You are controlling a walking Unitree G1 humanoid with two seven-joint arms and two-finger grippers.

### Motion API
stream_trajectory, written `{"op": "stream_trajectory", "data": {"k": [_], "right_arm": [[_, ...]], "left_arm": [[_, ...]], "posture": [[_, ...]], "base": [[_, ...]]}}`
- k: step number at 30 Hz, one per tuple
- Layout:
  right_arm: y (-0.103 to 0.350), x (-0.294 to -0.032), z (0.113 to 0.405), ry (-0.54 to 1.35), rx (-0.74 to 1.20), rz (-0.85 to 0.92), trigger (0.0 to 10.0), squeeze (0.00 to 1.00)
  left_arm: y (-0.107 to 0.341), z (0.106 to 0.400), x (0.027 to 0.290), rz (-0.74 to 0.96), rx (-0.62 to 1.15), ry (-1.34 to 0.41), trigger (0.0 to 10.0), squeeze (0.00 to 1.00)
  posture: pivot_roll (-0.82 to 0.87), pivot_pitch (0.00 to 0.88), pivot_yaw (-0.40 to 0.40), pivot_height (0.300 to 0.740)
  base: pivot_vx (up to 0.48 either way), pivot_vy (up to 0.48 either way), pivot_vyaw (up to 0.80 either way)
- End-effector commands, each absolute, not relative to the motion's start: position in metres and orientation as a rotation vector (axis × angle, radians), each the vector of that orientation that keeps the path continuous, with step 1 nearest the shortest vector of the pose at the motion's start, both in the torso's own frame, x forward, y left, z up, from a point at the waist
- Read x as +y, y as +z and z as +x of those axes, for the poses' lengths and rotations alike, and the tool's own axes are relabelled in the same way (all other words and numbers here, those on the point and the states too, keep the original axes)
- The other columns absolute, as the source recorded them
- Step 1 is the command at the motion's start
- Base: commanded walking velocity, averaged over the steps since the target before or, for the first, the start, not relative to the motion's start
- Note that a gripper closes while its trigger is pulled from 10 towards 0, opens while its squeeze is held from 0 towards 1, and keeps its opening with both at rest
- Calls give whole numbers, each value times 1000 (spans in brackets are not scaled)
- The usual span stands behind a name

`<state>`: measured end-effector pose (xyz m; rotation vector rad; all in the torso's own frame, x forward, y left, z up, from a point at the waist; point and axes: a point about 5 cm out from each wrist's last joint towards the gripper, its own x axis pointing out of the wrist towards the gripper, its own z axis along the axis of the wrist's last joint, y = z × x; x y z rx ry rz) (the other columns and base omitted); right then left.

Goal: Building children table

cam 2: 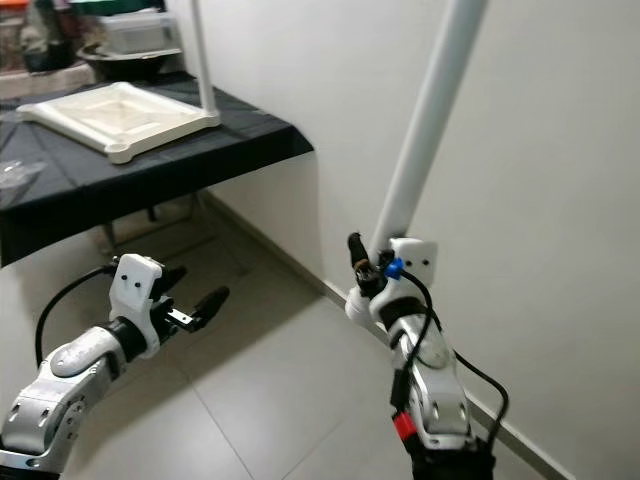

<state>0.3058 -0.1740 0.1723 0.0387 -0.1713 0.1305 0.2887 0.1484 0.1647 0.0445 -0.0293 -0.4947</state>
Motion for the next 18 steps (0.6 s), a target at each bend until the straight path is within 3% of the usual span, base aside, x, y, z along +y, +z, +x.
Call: {"op": "stream_trajectory", "data": {"k": [1,5,14,18], "right_arm": [[173,-164,304,157,-169,33,10000,0],[173,-165,304,146,-157,62,10000,0],[169,-163,303,146,-126,87,10000,0],[168,-163,302,150,-121,76,10000,0]], "left_arm": [[162,287,150,54,-32,-474,10000,0],[164,287,147,91,-70,-462,10000,0],[167,291,143,86,-98,-406,10000,0],[169,294,144,71,-110,-383,10000,0]], "posture": [[35,0,-40,740],[38,0,-45,740],[38,0,-49,740],[38,0,-49,740]], "base": [[0,480,800],[0,113,592],[0,0,0],[306,0,0]]}}
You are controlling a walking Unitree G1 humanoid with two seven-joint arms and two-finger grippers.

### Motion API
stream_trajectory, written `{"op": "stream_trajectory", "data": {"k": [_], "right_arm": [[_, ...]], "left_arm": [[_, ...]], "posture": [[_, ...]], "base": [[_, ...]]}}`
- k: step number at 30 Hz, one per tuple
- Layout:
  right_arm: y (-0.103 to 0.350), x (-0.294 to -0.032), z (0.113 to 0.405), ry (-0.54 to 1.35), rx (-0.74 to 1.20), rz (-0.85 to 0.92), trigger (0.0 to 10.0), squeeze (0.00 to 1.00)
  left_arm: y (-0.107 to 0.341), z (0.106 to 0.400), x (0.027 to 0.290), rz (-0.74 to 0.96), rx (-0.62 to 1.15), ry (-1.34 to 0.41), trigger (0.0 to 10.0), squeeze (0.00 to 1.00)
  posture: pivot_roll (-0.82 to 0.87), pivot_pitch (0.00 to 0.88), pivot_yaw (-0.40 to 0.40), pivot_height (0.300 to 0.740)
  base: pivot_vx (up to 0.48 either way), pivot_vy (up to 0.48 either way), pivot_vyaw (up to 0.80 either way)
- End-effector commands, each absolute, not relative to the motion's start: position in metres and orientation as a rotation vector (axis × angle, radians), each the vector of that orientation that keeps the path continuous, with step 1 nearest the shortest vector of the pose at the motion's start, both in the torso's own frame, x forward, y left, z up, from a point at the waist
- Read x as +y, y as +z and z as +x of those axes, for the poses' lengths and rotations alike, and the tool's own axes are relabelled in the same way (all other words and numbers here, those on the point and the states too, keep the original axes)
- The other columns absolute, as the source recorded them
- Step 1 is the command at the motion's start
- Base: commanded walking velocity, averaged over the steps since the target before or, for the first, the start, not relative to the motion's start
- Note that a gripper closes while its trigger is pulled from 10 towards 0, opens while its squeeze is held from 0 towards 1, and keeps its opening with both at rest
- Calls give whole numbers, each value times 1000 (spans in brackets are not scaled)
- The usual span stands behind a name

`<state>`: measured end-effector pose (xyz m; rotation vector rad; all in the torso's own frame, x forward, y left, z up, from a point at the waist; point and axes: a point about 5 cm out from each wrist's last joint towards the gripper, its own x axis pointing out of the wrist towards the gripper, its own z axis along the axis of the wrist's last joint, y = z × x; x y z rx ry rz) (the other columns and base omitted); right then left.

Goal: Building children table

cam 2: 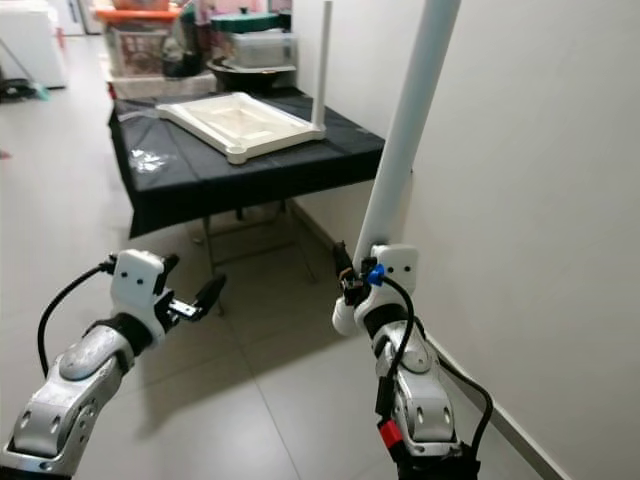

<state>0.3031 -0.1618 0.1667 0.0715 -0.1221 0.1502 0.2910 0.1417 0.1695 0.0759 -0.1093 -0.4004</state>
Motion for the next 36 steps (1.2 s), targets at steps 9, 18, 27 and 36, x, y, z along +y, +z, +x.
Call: {"op": "stream_trajectory", "data": {"k": [9,18,27,36], "right_arm": [[166,-157,301,181,-112,34,10000,0],[166,-157,304,162,-115,70,10000,0],[166,-151,303,189,-115,27,10000,0],[167,-155,305,177,-106,20,10000,0]], "left_arm": [[172,297,138,72,-130,-392,10000,0],[174,298,134,70,-144,-406,10000,0],[172,298,131,76,-146,-416,10000,0],[172,299,127,71,-149,-422,10000,0]], "posture": [[37,0,-48,740],[47,0,-53,740],[49,0,-55,740],[41,0,-54,740]], "base": [[480,0,0],[480,0,356],[480,0,145],[480,0,356]]}}
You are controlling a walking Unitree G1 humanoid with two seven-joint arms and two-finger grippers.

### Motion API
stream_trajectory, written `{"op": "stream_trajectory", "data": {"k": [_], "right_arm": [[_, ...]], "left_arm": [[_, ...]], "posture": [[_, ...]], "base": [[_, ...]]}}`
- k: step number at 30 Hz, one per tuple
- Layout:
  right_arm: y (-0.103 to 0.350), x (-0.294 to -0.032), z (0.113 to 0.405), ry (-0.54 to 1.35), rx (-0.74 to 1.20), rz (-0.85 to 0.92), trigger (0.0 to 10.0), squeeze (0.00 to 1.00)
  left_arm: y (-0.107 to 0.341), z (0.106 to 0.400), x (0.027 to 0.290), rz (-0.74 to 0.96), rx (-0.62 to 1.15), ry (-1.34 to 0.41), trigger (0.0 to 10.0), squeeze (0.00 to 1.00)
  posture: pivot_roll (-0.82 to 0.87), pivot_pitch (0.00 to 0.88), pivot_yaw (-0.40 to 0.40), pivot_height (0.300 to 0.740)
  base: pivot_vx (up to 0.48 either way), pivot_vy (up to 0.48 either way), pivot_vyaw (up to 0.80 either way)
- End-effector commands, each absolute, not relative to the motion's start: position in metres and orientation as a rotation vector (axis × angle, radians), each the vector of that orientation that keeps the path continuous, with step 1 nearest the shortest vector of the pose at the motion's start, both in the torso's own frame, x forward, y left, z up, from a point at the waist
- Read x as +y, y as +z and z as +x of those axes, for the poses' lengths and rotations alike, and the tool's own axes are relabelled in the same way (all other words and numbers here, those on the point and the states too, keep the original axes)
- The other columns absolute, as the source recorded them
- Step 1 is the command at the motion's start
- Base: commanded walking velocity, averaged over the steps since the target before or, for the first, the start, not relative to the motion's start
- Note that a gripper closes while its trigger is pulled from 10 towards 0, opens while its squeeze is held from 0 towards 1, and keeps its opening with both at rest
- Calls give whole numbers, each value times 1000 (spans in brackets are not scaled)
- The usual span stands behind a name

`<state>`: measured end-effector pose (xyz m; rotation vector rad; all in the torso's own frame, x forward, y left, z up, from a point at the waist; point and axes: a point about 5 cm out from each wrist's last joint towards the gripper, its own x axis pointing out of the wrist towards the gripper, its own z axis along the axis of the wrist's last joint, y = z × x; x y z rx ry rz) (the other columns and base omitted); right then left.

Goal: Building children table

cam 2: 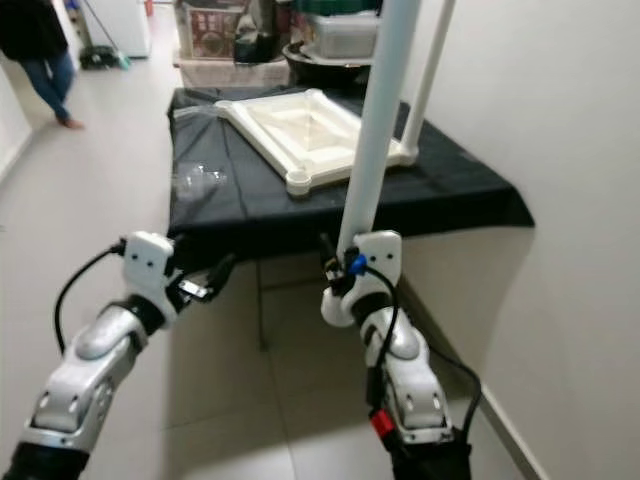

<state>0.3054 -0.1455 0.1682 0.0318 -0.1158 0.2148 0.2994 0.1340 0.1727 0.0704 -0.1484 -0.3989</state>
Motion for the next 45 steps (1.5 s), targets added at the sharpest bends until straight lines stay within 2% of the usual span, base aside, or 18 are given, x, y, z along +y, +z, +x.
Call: {"op": "stream_trajectory", "data": {"k": [1,6,9,13,25,39,45], "right_arm": [[167,-155,305,177,-106,20,10000,0],[167,-157,306,163,-109,64,10000,0],[168,-154,307,179,-118,-32,10000,0],[169,-153,307,175,-118,20,10000,0],[170,-157,307,147,-124,63,10000,0],[178,-153,311,174,-157,60,10000,0],[181,-150,311,185,-170,39,10000,0]], "left_arm": [[172,299,127,71,-149,-422,10000,0],[173,300,126,72,-152,-425,10000,0],[173,300,127,71,-158,-420,10000,0],[173,300,126,70,-157,-420,10000,0],[173,299,125,79,-163,-428,10000,0],[173,299,125,80,-169,-422,10000,0],[174,301,122,88,-172,-431,10000,0]], "posture": [[41,0,-54,740],[43,0,-61,740],[43,0,-66,740],[44,0,-65,740],[47,0,-60,740],[50,0,-59,740],[49,0,-58,740]], "base": [[480,0,0],[480,0,449],[480,0,533],[480,0,800],[442,0,0],[0,0,0],[0,-416,0]]}}
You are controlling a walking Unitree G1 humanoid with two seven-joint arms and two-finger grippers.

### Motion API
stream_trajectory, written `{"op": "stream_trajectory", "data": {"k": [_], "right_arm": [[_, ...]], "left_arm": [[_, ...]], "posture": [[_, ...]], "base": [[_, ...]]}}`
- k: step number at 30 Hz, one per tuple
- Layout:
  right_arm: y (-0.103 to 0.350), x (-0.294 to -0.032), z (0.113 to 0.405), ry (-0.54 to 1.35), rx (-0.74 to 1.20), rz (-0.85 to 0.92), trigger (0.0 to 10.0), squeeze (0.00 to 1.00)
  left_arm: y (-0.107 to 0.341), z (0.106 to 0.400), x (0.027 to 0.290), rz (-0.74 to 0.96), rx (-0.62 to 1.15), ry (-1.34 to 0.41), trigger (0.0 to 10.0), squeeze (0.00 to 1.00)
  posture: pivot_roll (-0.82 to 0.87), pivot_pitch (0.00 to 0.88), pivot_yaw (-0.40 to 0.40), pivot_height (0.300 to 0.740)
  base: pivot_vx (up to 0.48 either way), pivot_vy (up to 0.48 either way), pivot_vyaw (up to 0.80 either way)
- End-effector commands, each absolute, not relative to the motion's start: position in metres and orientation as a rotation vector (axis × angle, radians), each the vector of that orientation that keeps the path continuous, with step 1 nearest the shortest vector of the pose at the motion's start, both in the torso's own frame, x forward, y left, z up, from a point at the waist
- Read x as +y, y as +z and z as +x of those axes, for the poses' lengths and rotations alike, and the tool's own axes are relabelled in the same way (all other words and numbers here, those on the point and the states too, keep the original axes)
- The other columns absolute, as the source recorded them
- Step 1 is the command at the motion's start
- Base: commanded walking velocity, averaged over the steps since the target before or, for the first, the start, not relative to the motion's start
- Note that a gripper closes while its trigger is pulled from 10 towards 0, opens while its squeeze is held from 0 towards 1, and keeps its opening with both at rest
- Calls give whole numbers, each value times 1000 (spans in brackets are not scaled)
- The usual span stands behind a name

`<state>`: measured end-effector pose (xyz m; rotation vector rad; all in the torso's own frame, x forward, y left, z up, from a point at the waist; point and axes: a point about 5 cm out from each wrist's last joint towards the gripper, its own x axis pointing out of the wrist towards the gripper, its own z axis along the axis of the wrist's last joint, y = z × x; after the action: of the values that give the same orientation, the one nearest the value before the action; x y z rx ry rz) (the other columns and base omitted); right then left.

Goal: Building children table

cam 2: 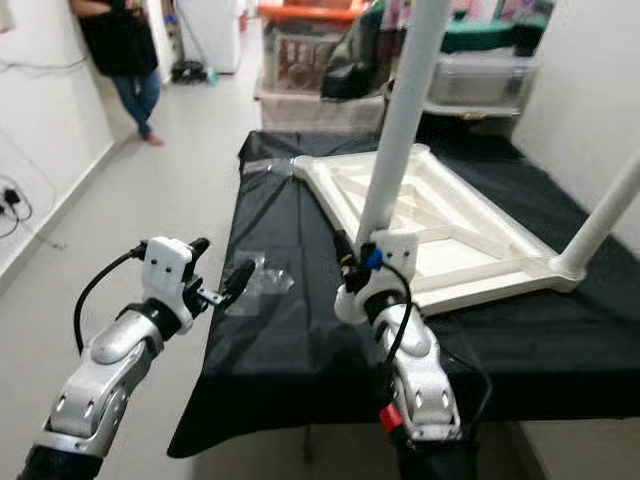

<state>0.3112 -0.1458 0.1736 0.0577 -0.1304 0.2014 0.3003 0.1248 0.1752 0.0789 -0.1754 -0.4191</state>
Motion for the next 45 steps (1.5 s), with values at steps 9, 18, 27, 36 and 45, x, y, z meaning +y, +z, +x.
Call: {"op": "stream_trajectory", "data": {"k": [9,18,27,36,45], "right_arm": [[179,-150,312,184,-166,43,10000,0],[177,-152,311,184,-156,21,10000,0],[176,-156,311,170,-148,40,10000,0],[177,-156,313,172,-149,30,10000,0],[178,-155,314,174,-156,31,10000,0]], "left_arm": [[174,301,124,60,-178,-419,10000,0],[173,302,125,51,-177,-413,10000,0],[175,302,123,30,-190,-414,10000,0],[178,303,123,-3,-209,-411,10000,0],[179,304,123,0,-214,-418,10000,0]], "posture": [[51,0,-59,740],[44,0,-57,740],[39,0,-56,740],[40,0,-60,740],[41,0,-59,740]], "base": [[0,-256,356],[0,0,160],[0,0,0],[355,188,0],[235,0,0]]}}
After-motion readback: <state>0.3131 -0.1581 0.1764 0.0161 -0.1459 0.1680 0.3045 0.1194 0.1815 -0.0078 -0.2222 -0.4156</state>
